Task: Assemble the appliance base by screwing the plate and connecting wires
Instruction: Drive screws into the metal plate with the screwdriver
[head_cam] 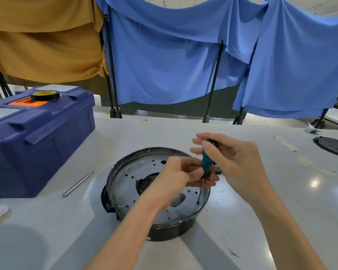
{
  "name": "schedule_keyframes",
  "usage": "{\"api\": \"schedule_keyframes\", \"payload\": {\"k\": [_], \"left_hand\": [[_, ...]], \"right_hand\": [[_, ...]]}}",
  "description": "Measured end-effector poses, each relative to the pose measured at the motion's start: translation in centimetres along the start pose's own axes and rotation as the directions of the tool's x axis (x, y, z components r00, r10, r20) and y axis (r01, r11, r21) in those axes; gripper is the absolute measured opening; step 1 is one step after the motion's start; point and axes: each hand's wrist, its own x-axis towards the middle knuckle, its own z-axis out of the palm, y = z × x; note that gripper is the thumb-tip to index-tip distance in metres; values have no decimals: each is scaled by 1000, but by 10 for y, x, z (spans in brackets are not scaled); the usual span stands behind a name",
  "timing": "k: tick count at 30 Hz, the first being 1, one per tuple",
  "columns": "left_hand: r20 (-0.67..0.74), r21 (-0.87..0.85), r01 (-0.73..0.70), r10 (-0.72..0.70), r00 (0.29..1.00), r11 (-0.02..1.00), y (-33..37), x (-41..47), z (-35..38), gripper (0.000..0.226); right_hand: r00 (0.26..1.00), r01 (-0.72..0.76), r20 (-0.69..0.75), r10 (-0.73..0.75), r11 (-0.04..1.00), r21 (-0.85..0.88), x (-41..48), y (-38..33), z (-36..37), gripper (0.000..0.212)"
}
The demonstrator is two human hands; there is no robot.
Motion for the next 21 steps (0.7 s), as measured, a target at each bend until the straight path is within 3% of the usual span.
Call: {"api": "schedule_keyframes", "payload": {"k": [3,6,8,10,13,15,21], "left_hand": [[16,-38,-8,8,1000,999,2,0,3,14],[1,1,-15,15,1000,1000,2,2,9,15],[22,17,-3,3,1000,1000,1,4,10,15],[45,20,10,-10,999,1000,0,4,7,15],[59,-3,17,-17,998,1000,1,1,0,23],[59,-26,12,-11,998,1000,1,0,-2,23],[-8,49,-4,4,1000,999,3,4,5,17]], "right_hand": [[984,40,-172,-56,995,-94,-1,4,3,12],[928,-9,-357,-108,950,-313,-2,10,10,28],[908,-39,-397,-133,917,-396,-3,10,12,38],[951,-39,-299,-80,927,-373,-2,6,6,39],[999,-28,-18,27,996,-82,0,0,0,27],[1000,-21,14,22,999,-24,1,1,0,26],[926,-60,-376,-48,961,-270,-1,11,21,20]]}}
